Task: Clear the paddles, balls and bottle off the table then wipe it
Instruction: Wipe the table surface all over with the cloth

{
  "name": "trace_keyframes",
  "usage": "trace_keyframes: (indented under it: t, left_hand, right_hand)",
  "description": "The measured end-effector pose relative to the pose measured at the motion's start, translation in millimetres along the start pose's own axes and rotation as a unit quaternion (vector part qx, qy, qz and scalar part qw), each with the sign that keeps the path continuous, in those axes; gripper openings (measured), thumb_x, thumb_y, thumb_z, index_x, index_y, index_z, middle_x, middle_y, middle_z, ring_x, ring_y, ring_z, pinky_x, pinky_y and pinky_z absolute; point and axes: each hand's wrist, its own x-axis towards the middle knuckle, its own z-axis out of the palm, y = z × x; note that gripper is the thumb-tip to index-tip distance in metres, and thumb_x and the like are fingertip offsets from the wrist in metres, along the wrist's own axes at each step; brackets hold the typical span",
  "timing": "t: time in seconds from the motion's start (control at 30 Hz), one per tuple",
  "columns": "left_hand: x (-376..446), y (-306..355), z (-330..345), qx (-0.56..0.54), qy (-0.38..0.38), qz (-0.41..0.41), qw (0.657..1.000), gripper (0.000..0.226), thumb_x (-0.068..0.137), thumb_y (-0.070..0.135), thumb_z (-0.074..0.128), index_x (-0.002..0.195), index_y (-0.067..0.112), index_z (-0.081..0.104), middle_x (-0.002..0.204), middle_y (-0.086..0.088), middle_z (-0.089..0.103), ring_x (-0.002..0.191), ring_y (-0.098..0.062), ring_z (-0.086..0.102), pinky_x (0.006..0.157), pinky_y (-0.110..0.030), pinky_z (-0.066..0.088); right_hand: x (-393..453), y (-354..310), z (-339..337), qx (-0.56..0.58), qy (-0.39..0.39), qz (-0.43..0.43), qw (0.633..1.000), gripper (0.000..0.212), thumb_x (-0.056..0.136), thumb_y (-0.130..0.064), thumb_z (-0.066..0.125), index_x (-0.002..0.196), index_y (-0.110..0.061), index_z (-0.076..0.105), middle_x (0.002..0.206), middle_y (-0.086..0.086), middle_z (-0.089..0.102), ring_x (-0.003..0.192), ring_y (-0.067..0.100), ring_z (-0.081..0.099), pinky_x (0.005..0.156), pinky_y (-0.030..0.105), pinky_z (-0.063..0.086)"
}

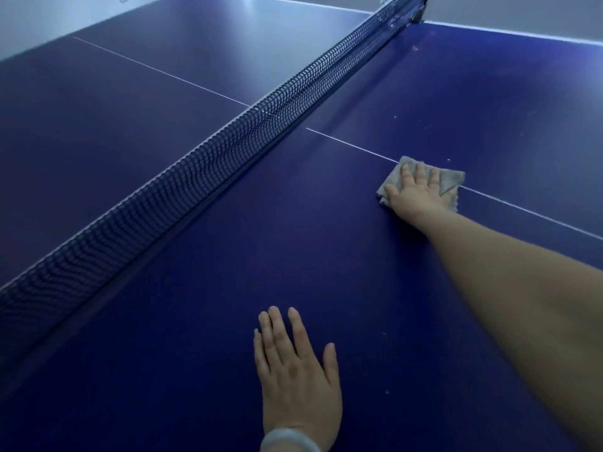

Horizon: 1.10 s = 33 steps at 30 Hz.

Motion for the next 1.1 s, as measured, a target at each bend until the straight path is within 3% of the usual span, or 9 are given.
trace_keyframes:
  t: [0.13, 0.27, 0.33, 0.47, 0.57, 0.73, 0.9, 1.03, 1.1]
  left_hand:
    - [0.5, 3.4, 3.2, -0.017, -0.001, 0.010, 1.000, 0.075, 0.092, 0.051, 0.020, 0.143, 0.001, 0.040, 0.150, -0.026, 0.035, 0.141, -0.038, 0.033, 0.112, -0.049, 0.022]
    - [1.1, 5.6, 8.4, -0.010, 0.003, 0.010, 1.000, 0.083, 0.086, 0.054, -0.008, 0.153, 0.006, 0.004, 0.159, -0.022, -0.002, 0.150, -0.035, -0.003, 0.122, -0.050, 0.004]
    - [0.5, 4.1, 9.8, -0.012, 0.012, 0.009, 1.000, 0.083, 0.083, 0.054, -0.014, 0.151, 0.007, -0.007, 0.160, -0.022, -0.007, 0.149, -0.034, -0.009, 0.122, -0.050, -0.002]
    - [-2.1, 1.4, 9.9, -0.029, 0.017, 0.014, 0.999, 0.081, 0.087, 0.054, -0.010, 0.152, 0.005, -0.003, 0.160, -0.023, -0.002, 0.150, -0.035, -0.006, 0.122, -0.049, -0.002]
    - [-2.3, 0.9, 13.4, -0.048, 0.025, 0.011, 0.998, 0.077, 0.093, 0.053, -0.003, 0.152, 0.004, 0.000, 0.160, -0.024, 0.003, 0.150, -0.036, -0.002, 0.122, -0.050, 0.001]
    - [-2.5, -1.4, 11.7, -0.079, 0.025, 0.008, 0.997, 0.076, 0.097, 0.054, 0.014, 0.153, 0.004, 0.000, 0.161, -0.023, 0.002, 0.150, -0.036, -0.004, 0.122, -0.049, 0.000]
    - [-1.8, -16.4, 0.9, -0.143, -0.015, 0.056, 0.988, 0.070, 0.101, 0.049, 0.023, 0.156, 0.013, -0.003, 0.162, -0.014, -0.012, 0.149, -0.028, -0.017, 0.121, -0.041, -0.010]
    - [-12.4, -79.5, -6.3, -0.144, -0.057, 0.171, 0.973, 0.064, 0.101, 0.050, 0.019, 0.155, 0.025, -0.005, 0.162, 0.001, -0.017, 0.147, -0.015, -0.021, 0.119, -0.033, -0.014]
    - [-22.8, -126.1, -5.7, -0.088, -0.047, 0.153, 0.983, 0.069, 0.098, 0.056, 0.015, 0.155, 0.026, -0.009, 0.161, -0.001, -0.020, 0.146, -0.015, -0.024, 0.120, -0.037, -0.014]
  right_hand:
    - [-12.9, -44.0, 12.4, -0.037, -0.018, -0.108, 0.993, 0.066, 0.099, -0.059, 0.019, 0.155, -0.034, -0.004, 0.163, -0.006, -0.015, 0.150, 0.023, -0.016, 0.114, 0.062, -0.006]
    - [-87.8, -55.5, 42.4, -0.059, -0.004, -0.226, 0.972, 0.065, 0.098, -0.060, 0.019, 0.155, -0.035, 0.000, 0.164, -0.005, -0.008, 0.151, 0.021, -0.012, 0.116, 0.060, -0.004]
    - [-123.5, -31.3, 51.8, -0.072, 0.004, -0.252, 0.965, 0.065, 0.097, -0.061, 0.016, 0.155, -0.037, 0.000, 0.164, -0.007, -0.007, 0.150, 0.017, -0.013, 0.116, 0.059, -0.004]
    - [-169.4, 62.4, 45.5, -0.038, 0.046, -0.027, 0.998, 0.065, 0.097, -0.059, 0.014, 0.155, -0.037, -0.003, 0.163, -0.009, -0.012, 0.150, 0.017, -0.014, 0.117, 0.060, 0.001]
    - [-218.7, 84.0, 52.6, 0.006, 0.061, 0.110, 0.992, 0.067, 0.096, -0.059, 0.010, 0.156, -0.033, -0.005, 0.163, -0.007, -0.015, 0.149, 0.018, -0.018, 0.117, 0.061, -0.001]
    - [-295.6, 39.4, 94.8, 0.027, 0.086, 0.093, 0.992, 0.066, 0.096, -0.061, 0.003, 0.153, -0.034, -0.016, 0.161, -0.007, -0.023, 0.146, 0.016, -0.027, 0.117, 0.058, -0.008]
    - [-300.0, 37.4, 92.7, 0.018, 0.075, 0.094, 0.993, 0.065, 0.096, -0.059, 0.002, 0.153, -0.033, -0.017, 0.161, -0.008, -0.023, 0.146, 0.016, -0.027, 0.118, 0.057, -0.010]
    - [-300.1, 36.0, 89.8, 0.023, 0.061, 0.092, 0.994, 0.064, 0.096, -0.058, 0.003, 0.152, -0.034, -0.018, 0.161, -0.009, -0.023, 0.146, 0.016, -0.027, 0.117, 0.056, -0.012]
    - [-301.0, 35.7, 88.2, 0.024, 0.052, 0.095, 0.994, 0.064, 0.097, -0.058, 0.004, 0.152, -0.035, -0.018, 0.161, -0.009, -0.023, 0.146, 0.016, -0.027, 0.118, 0.057, -0.010]
